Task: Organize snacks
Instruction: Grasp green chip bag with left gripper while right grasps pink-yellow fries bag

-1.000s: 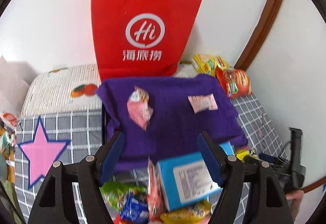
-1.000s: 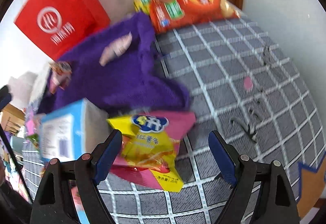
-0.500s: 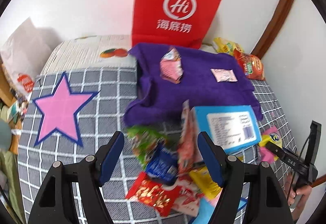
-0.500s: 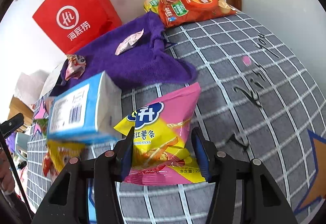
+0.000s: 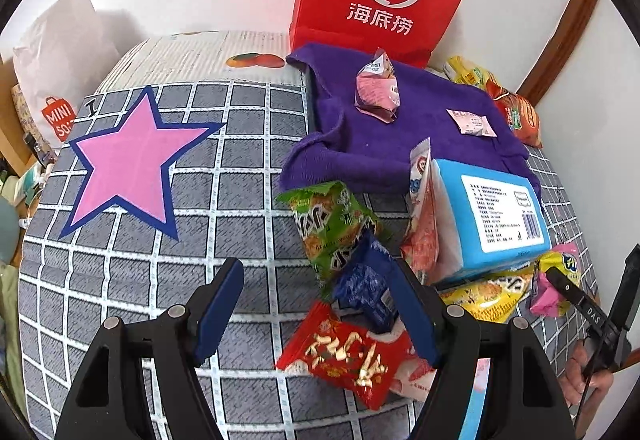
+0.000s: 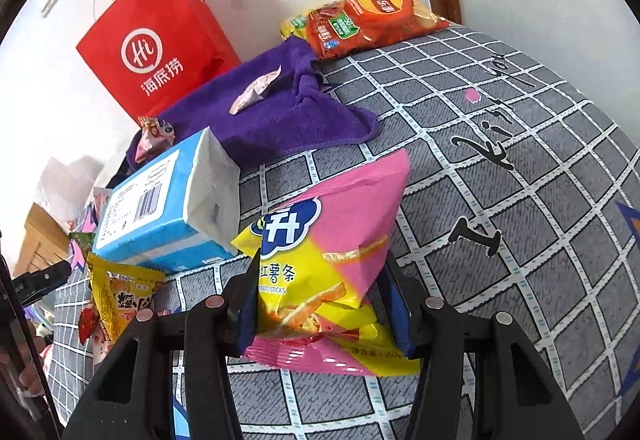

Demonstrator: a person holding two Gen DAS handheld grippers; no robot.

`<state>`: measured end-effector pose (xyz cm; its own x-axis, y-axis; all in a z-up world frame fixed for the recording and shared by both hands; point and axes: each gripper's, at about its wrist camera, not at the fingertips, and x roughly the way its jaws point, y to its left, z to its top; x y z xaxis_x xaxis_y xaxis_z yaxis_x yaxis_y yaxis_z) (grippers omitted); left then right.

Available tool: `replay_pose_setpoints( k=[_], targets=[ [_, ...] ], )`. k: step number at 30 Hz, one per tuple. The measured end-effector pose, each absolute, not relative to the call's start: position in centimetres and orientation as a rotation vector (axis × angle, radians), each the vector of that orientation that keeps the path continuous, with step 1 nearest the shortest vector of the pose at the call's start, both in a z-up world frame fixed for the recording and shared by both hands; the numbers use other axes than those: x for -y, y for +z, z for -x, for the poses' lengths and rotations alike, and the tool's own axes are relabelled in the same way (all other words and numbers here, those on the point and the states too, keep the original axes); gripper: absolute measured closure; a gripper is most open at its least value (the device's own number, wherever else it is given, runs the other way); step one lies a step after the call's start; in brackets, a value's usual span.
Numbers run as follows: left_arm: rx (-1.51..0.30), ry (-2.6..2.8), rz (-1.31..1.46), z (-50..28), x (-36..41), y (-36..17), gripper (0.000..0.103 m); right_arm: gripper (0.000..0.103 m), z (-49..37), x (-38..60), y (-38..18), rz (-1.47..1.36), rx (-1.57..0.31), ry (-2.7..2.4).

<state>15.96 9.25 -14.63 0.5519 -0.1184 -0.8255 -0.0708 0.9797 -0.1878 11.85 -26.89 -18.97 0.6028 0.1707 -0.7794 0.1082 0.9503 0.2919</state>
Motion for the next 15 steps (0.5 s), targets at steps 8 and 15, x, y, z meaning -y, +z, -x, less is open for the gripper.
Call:
replay_pose_setpoints(
  k=[8, 15],
  targets=[
    [-0.99, -0.052, 0.231, -18.1, -9.0, -15.7, 0.031, 0.051, -11.7, 25.3, -19.3, -0.208, -0.87, 0.023],
    [-1.002, -0.071, 0.233, -19.8, -8.7, -17.0, 0.031, 0.051, -11.9, 25.8, -19.7, -0.258, -0.872, 0.045]
  ],
)
